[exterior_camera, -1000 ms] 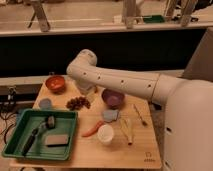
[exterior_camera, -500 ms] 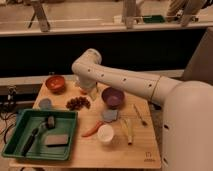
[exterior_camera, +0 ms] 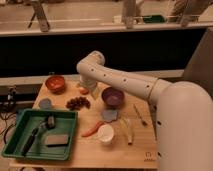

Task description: Place grapes in purple bowl

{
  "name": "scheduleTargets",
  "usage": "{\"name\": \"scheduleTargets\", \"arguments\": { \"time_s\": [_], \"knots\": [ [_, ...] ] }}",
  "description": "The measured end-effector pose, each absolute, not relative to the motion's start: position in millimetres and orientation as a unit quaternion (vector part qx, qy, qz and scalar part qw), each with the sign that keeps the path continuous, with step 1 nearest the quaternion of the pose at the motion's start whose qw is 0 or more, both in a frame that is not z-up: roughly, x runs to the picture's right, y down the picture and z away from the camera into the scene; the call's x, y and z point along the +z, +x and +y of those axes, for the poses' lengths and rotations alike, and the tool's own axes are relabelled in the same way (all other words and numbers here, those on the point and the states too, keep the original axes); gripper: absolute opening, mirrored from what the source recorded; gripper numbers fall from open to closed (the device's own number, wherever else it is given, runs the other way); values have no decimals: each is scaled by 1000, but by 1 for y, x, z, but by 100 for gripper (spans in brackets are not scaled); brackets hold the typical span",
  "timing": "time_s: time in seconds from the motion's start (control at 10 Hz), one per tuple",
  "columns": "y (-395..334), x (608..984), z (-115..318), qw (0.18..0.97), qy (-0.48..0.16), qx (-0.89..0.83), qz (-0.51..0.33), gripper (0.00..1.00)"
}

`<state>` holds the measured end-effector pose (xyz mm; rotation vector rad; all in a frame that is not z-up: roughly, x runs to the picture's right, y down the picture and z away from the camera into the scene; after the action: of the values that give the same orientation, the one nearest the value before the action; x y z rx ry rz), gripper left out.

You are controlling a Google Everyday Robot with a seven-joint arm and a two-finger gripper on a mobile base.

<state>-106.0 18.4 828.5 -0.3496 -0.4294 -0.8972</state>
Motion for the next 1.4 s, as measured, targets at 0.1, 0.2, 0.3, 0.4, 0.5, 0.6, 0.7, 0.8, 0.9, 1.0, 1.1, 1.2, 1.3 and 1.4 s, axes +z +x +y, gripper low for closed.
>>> {"name": "scheduleTargets", "arguments": {
  "time_s": [0.1,0.2,0.3,0.4,0.5,0.6,0.7,0.8,0.9,1.0,1.1,1.2,1.3,1.4],
  "knots": [
    [-109,836,20,862,-167,-431,-210,80],
    [-111,842,21,859,-168,-435,-214,80],
    [-110,851,22,855,-168,-440,-217,80],
    [-109,856,22,853,-169,-442,-220,80],
    [-107,863,22,850,-168,-445,-225,80],
    [-107,867,21,848,-166,-447,-231,80],
    [-106,871,20,846,-163,-450,-237,80],
    [-107,875,20,843,-163,-452,-242,80],
    [-107,882,21,841,-165,-453,-246,80],
    [-108,888,22,840,-168,-452,-249,80],
    [-106,895,24,840,-171,-449,-252,80],
    [-106,902,25,839,-172,-449,-254,80],
    [-106,906,26,837,-172,-452,-257,80],
    [-106,909,28,834,-172,-456,-260,80]
  ]
}}
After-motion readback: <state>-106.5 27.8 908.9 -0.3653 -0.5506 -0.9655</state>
